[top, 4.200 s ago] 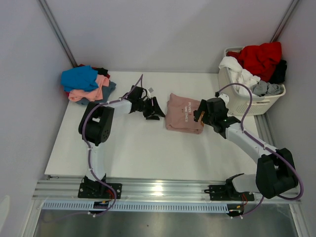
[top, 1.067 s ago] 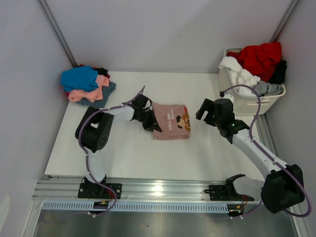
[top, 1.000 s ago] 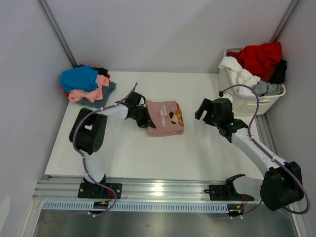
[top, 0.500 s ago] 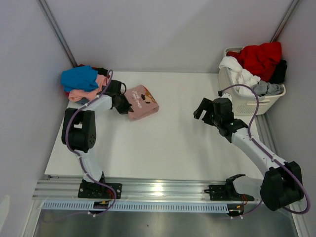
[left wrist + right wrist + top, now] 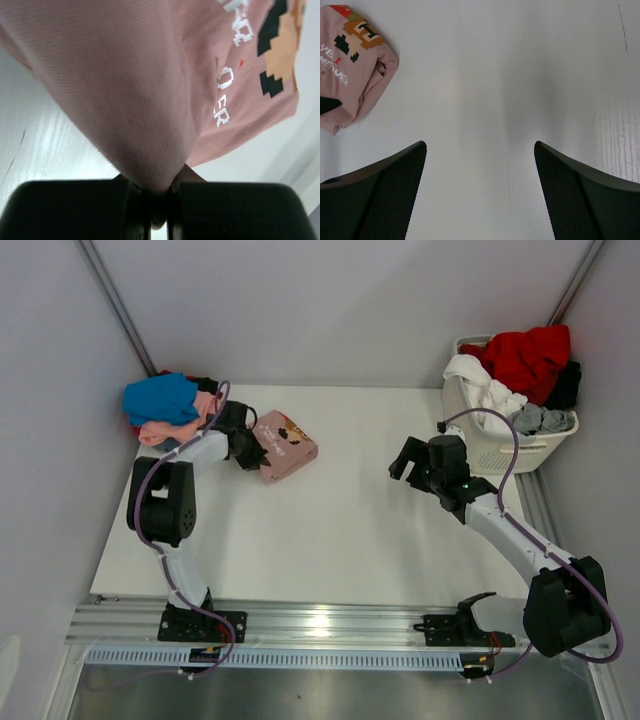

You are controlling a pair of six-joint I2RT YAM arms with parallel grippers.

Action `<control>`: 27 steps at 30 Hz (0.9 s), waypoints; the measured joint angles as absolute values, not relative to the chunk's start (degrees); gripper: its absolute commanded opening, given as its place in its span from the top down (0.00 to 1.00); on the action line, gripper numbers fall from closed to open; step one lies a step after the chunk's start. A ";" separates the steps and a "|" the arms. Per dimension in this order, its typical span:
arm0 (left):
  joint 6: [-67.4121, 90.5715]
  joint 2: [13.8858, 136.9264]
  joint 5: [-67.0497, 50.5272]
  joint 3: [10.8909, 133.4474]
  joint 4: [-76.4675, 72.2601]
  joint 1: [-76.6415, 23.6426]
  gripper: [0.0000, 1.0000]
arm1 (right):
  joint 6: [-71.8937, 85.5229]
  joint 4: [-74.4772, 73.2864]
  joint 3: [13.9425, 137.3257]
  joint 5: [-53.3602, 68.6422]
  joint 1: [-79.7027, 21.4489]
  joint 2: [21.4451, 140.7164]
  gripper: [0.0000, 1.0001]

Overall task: Fold and stack the t-shirts
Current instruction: Put the neatly folded tshirt into the corner of the board with the left arm

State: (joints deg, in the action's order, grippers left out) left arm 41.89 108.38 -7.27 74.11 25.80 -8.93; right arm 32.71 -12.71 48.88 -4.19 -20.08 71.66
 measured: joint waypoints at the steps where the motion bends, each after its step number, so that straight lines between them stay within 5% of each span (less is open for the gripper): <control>1: 41.43 108.79 -7.66 75.22 26.15 -9.04 1.00 | 32.69 -12.64 48.99 -4.10 -20.08 71.85 0.08; 11: 36.91 111.35 -10.48 81.36 25.28 -13.93 1.00 | 32.27 -12.08 49.23 -4.01 -20.05 72.18 0.08; 18: 43.90 103.96 -10.17 60.34 17.34 -22.57 1.00 | 32.27 -12.08 49.91 -4.01 -20.05 72.69 0.08; 24: 47.22 98.63 -8.05 54.92 17.82 -32.25 0.99 | 32.21 -11.92 52.56 -3.46 -20.05 75.05 0.08; 25: 47.66 97.69 -8.10 53.98 17.80 -33.39 0.99 | 32.08 -11.88 52.93 -3.29 -20.05 75.53 0.08; 27: 48.23 95.33 -8.38 51.13 16.82 -34.54 0.79 | 31.86 -11.70 53.47 -2.92 -20.05 76.60 0.08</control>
State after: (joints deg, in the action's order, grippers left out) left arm 48.23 95.33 -8.38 51.13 16.82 -34.54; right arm 31.86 -11.70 53.47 -2.92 -20.05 76.60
